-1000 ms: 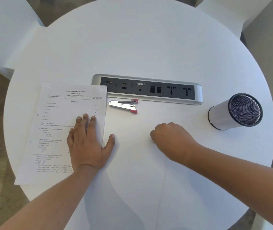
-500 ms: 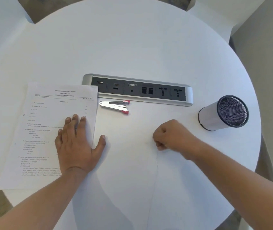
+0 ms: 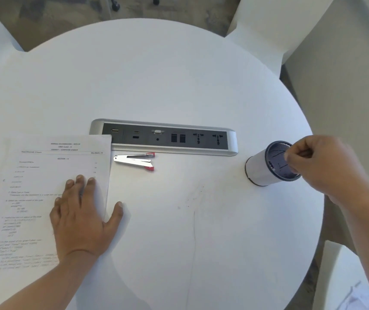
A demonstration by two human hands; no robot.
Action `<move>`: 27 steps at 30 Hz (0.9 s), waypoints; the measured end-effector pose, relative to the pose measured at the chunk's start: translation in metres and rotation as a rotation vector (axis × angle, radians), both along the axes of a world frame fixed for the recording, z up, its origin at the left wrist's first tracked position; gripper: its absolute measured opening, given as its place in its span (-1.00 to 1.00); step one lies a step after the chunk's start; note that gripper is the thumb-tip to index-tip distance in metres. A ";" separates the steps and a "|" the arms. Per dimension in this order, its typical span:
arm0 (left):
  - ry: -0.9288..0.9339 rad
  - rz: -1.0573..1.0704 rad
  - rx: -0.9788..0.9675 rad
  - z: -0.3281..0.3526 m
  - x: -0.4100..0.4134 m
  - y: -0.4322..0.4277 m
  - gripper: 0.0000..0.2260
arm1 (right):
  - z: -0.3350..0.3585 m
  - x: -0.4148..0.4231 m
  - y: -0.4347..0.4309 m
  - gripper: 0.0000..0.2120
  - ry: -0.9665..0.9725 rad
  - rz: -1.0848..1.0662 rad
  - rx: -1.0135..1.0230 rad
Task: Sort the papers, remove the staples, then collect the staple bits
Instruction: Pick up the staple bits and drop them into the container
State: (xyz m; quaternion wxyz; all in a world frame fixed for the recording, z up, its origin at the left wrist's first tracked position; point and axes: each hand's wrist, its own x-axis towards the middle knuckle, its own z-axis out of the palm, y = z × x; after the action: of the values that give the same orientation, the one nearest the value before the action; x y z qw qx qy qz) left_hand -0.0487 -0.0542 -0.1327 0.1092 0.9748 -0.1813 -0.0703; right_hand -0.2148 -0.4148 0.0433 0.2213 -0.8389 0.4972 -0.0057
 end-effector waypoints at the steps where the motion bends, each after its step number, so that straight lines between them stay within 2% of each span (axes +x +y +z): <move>1: -0.001 -0.002 -0.005 0.001 0.000 0.000 -0.23 | -0.003 -0.002 -0.005 -0.85 0.042 0.018 -0.022; 5: -0.011 0.002 -0.018 0.000 0.000 0.001 -0.21 | -0.013 -0.004 -0.016 -0.84 0.109 0.045 -0.121; 10: -0.025 0.015 -0.056 -0.001 0.000 -0.001 -0.21 | -0.022 -0.008 -0.020 -0.71 0.094 0.077 -0.101; 13: -0.028 0.013 -0.053 -0.001 0.000 -0.004 -0.21 | -0.015 -0.005 -0.010 -0.83 -0.012 0.055 -0.141; 15: -0.025 0.008 -0.037 0.000 0.000 -0.005 -0.22 | -0.013 0.000 0.007 -0.88 -0.088 0.076 -0.084; 22: -0.024 0.011 -0.005 0.001 0.000 -0.003 -0.24 | -0.060 0.028 0.096 -0.90 -0.040 0.427 0.134; 27: -0.018 0.006 0.006 0.001 0.000 -0.004 -0.24 | -0.099 0.040 0.128 -0.81 0.108 0.569 0.150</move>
State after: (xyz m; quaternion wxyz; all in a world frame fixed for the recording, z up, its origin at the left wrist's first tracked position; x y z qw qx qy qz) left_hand -0.0488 -0.0577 -0.1321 0.1051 0.9763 -0.1789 -0.0615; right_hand -0.1743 -0.2864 -0.0561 0.2485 -0.9250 0.2522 0.1381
